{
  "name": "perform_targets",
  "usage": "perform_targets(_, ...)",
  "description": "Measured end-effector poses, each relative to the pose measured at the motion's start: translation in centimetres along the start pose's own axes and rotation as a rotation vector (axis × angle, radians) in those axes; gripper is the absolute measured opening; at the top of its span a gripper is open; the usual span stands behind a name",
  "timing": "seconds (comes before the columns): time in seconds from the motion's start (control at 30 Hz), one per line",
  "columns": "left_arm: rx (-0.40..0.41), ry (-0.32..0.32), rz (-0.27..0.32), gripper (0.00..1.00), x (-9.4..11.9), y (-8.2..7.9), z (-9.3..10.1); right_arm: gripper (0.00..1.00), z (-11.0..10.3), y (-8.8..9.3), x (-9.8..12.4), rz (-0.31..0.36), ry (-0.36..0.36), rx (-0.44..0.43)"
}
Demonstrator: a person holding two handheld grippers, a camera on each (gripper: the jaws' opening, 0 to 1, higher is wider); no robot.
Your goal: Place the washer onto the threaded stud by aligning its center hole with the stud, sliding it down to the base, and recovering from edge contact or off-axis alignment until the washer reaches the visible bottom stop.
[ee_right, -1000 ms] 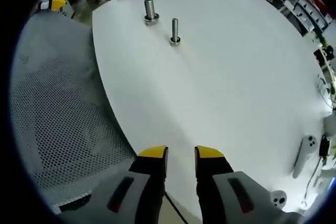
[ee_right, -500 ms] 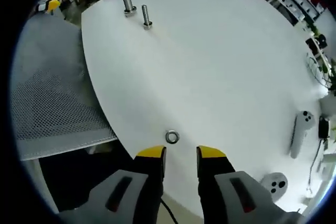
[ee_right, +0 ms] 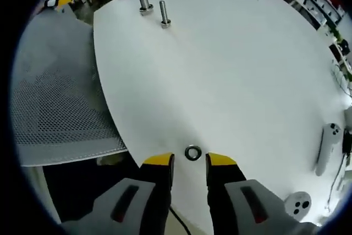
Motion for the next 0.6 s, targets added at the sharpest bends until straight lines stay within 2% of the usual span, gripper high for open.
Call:
perform_targets(0.03, 0.0, 0.001, 0.001, 0.35, 0.0, -0.01, 0.01, 0.25, 0.05, 0.06, -0.13, -0.017, 0.001, 0.007)
perform_targets(0.37, 0.003, 0.007, 0.02, 0.34, 0.05, -0.18, 0.05, 0.22, 0.52, 0.03, 0.11, -0.031, -0.007, 0.036)
perform_targets(0.6, -0.002, 0.004, 0.007, 0.34, 0.01, -0.1, 0.1, 0.18, 0.58, -0.39, -0.03, -0.037, -0.004, 0.057)
Point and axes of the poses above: the point that each gripper's makers call its tool centre point, and the gripper's own axes: x roughly backward along the fingers, z roughly to its right, y roughly out of its underside, the point moved 10 cm from there along x, roughly backward along the fingers, and after that the axes turned 14 degrees about -y, right-handed, at the moved point
